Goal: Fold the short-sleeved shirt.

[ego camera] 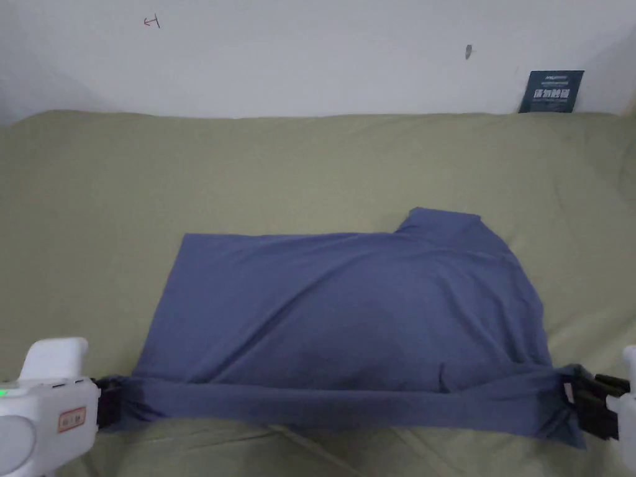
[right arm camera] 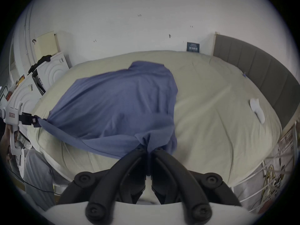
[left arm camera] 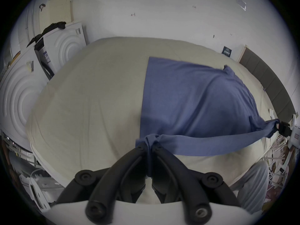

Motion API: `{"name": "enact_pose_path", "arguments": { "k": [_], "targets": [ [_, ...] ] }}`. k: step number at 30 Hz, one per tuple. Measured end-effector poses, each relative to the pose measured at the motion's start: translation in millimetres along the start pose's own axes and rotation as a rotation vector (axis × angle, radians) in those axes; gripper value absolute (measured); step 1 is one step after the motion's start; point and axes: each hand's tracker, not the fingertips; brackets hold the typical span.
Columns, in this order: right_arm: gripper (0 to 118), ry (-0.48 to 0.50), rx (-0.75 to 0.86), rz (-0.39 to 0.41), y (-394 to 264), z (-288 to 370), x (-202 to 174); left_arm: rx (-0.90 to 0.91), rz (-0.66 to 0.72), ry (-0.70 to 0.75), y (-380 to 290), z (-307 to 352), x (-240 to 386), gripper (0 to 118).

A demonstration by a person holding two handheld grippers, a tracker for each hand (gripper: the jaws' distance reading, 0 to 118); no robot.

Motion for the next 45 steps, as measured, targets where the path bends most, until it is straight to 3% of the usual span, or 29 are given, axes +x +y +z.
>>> {"name": "enact_pose_path", "arguments": {
  "k": [6,15,16,17,18,19,20,21,26,28,29,31,32,36,45],
  "targets": [
    [7,-0.024,-0.006,0.030,68.1,-55.6,1.2,0.025,-0.012,-0.002,69.7,-42.5,4.1,4],
    [7,-0.041,-0.121,0.020,97.6,-146.8,4.2,-0.074,0.026,0.003,103.1,-126.2,9.4,4],
    [8,-0.040,-0.130,0.021,97.3,-153.0,4.4,-0.079,0.023,-0.003,102.0,-130.2,11.3,4],
    [19,-0.044,-0.142,0.020,96.5,-156.8,4.2,-0.080,0.022,-0.010,100.5,-134.2,11.0,7],
    [59,-0.051,-0.146,0.012,94.9,-158.6,4.9,-0.082,0.023,-0.025,98.7,-137.5,9.7,36],
    [98,-0.056,-0.152,-0.006,91.7,-158.8,6.4,-0.065,0.022,-0.031,94.7,-138.6,7.7,77],
    [118,-0.061,-0.152,-0.025,88.2,-156.9,7.3,-0.062,0.023,-0.028,92.2,-138.1,6.9,112],
    [113,-0.079,-0.065,-0.039,85.7,-141.5,9.4,-0.068,0.030,-0.024,88.2,-136.1,5.0,118],
    [112,-0.037,-0.070,-0.082,59.9,-102.6,11.1,0.004,-0.013,0.061,58.7,-94.3,-4.9,113],
    [105,-0.038,-0.049,-0.090,44.1,-77.7,6.4,0.034,-0.009,0.070,42.4,-73.0,-5.2,91],
    [92,-0.031,-0.030,-0.097,37.0,-65.4,4.5,0.049,-0.005,0.073,35.2,-63.4,-5.7,75],
    [29,-0.036,0.044,-0.106,21.4,-38.7,0.0,0.084,0.013,0.093,17.1,-43.5,-6.1,13],
    [2,-0.046,0.068,-0.109,13.7,-28.2,-3.3,0.088,0.010,0.080,10.0,-40.0,-6.7,0],
    [2,-0.073,0.110,-0.093,-15.4,-6.5,-7.2,0.166,0.039,0.060,-20.0,-21.3,-3.1,0],
    [2,-0.085,0.082,-0.078,-32.7,-19.4,-2.2,0.049,0.071,0.003,-7.0,-59.0,-0.9,0]
  ]
}}
